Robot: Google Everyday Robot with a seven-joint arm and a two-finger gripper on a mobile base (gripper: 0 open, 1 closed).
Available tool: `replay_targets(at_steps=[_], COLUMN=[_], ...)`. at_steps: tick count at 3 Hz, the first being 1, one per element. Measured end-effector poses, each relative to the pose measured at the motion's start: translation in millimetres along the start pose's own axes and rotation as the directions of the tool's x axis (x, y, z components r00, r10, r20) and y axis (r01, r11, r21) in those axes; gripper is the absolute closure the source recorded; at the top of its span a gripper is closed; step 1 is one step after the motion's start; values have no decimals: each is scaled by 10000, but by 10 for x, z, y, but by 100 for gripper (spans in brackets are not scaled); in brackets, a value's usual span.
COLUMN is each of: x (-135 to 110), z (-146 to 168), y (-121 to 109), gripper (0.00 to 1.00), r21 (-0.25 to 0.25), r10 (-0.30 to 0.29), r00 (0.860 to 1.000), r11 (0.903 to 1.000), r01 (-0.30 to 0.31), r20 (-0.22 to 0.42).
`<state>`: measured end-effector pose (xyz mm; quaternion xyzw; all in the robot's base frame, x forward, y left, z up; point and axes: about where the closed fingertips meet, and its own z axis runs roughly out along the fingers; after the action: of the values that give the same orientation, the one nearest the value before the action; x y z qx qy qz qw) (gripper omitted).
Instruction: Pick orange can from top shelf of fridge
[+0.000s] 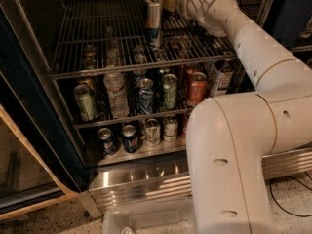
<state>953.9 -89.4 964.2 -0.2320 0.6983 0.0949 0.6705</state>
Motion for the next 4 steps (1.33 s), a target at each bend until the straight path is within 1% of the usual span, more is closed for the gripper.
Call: replay_targets(at_steps=[1,2,4], x=[0,9,-71], z=[0,-42,-320], y=[0,-17,-79], gripper=[100,100,100], r21=[1,105,528], r10=[0,56,72], r00=[10000,10000,9998], r11=[10000,9999,9986], r01=[0,-56,-81], r20=[0,19,183])
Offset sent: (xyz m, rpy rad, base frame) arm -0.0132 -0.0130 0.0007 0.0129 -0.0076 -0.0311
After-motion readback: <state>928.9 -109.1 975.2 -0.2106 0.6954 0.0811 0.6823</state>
